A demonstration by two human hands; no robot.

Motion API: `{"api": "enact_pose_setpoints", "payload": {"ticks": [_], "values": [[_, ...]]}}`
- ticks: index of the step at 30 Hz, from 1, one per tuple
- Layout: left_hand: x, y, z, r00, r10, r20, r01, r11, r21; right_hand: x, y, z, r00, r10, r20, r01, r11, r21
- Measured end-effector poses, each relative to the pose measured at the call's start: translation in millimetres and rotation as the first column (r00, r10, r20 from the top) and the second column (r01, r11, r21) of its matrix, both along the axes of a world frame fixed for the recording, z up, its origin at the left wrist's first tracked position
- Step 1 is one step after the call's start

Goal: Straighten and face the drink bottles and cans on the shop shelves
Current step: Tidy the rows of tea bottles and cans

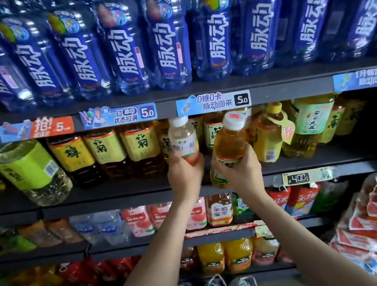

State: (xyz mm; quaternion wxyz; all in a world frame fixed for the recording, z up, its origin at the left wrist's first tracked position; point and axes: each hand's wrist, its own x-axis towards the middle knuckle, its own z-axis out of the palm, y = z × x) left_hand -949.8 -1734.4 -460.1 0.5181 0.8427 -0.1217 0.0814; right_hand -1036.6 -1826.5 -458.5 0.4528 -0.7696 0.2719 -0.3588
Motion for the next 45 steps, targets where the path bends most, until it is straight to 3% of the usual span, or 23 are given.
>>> {"api": "enact_pose_setpoints", "payload": {"ticks": [4,9,16,22,24,27,29,33,38,41,45], "values": [[-19,46,3,0.998,-0.034,-0.059,0.032,0.999,-0.034,7,7,5,0.997,0.007,-0.074,-0.011,0.998,-0.054],[-16,86,26,0.991,0.014,-0.130,-0.016,1.000,-0.019,28,18,18,0.988,0.033,-0.153,-0.029,0.999,0.030],[-22,106,21,0.985,-0.001,-0.172,0.001,1.000,0.001,69,14,24,0.968,0.120,-0.220,-0.121,0.993,0.009],[-23,101,18,0.986,0.014,-0.164,-0.011,1.000,0.019,74,6,14,0.919,0.077,-0.387,-0.138,0.982,-0.130],[-22,93,19,0.984,0.011,-0.179,-0.008,1.000,0.014,64,4,15,0.934,0.049,-0.354,-0.111,0.982,-0.155],[-26,76,17,0.974,-0.039,-0.224,0.039,0.999,-0.005,34,-8,12,0.988,-0.043,-0.151,0.012,0.980,-0.200],[-33,64,17,0.968,-0.075,-0.241,0.077,0.997,0.002,12,-23,8,0.983,-0.172,-0.063,0.160,0.974,-0.163],[-44,37,26,0.969,-0.109,-0.222,0.121,0.992,0.044,-16,-57,12,0.911,-0.410,-0.039,0.409,0.912,-0.034],[-52,15,36,0.949,-0.166,-0.267,0.190,0.979,0.066,-14,-85,18,0.943,-0.258,-0.208,0.312,0.903,0.296],[-53,11,37,0.943,-0.164,-0.288,0.193,0.978,0.073,-4,-92,12,0.947,-0.229,-0.224,0.294,0.900,0.322],[-55,15,30,0.937,-0.176,-0.302,0.194,0.980,0.032,5,-93,4,0.931,-0.311,-0.194,0.359,0.878,0.316]]}}
